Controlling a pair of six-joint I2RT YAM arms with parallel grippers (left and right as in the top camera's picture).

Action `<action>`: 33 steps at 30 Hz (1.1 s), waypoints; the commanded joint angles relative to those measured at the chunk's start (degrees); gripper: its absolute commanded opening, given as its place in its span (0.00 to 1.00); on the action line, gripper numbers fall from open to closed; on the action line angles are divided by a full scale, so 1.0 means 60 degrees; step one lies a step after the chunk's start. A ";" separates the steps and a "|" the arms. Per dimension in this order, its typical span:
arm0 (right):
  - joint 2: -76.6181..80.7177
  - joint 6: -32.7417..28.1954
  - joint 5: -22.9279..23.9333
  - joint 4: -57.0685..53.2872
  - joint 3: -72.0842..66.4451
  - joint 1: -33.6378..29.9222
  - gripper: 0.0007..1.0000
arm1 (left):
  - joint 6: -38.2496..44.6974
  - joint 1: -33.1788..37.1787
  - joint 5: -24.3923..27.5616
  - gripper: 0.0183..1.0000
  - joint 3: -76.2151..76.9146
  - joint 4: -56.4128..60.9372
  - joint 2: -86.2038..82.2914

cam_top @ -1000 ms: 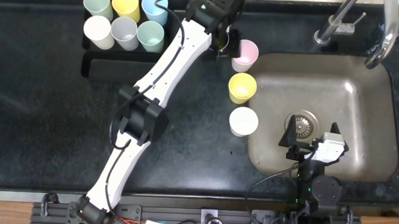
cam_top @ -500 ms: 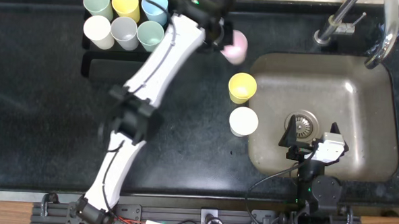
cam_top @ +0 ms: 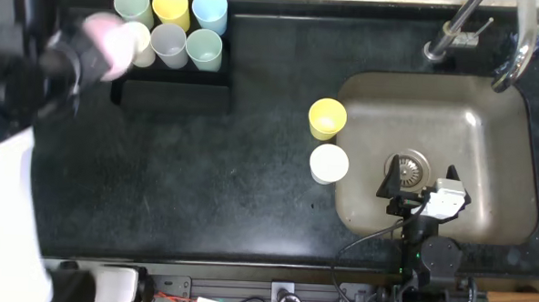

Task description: Store Cups

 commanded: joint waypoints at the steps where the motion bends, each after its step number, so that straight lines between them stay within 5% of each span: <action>1: -0.0069 -0.0033 -0.0055 0.0062 -0.0004 -0.0062 1.00 | -0.0004 0.1756 0.1373 0.02 -0.4557 0.2412 -0.0193; 5: -0.0069 -0.0033 -0.0055 0.0062 -0.0004 -0.0062 1.00 | -0.0004 0.2455 0.2597 0.02 -0.5435 0.3643 0.0222; 19: -0.0069 -0.0033 -0.0055 0.0062 -0.0004 -0.0062 1.00 | -0.1869 0.2743 0.2816 0.02 -0.5424 0.4517 0.2153; 33: -0.0069 -0.0033 -0.0055 0.0062 -0.0004 -0.0062 1.00 | -0.1763 0.2616 0.2506 0.02 -0.5042 0.4838 0.2433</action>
